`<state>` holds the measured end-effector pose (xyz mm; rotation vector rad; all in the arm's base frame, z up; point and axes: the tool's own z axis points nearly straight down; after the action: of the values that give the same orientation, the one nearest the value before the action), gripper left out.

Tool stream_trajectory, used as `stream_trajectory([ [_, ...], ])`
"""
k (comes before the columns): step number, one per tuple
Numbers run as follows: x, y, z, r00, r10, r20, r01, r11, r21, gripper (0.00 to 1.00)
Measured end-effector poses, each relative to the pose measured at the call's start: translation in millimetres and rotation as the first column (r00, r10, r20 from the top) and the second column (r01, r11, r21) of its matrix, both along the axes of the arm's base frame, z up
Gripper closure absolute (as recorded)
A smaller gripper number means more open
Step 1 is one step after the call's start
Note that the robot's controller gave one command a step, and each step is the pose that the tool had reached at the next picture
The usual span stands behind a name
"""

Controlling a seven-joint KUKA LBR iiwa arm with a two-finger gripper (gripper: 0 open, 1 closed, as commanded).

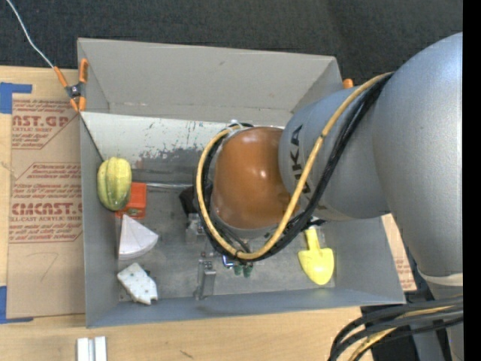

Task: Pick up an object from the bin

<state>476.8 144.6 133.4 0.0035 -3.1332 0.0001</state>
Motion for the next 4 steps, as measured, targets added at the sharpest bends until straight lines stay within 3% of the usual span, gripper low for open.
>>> stream_trajectory([
  [1,2.2,-1,4,1.000,-0.002,0.007,0.002,1.000,0.001,0.00],
  [2,2.7,-19,60,0.993,0.115,0.001,-0.115,0.993,0.000,0.00],
  [3,28.2,-39,60,0.966,0.257,0.010,-0.257,0.966,0.001,0.00],
  [4,78.8,-57,34,0.961,0.275,0.007,-0.275,0.961,0.001,0.00],
])
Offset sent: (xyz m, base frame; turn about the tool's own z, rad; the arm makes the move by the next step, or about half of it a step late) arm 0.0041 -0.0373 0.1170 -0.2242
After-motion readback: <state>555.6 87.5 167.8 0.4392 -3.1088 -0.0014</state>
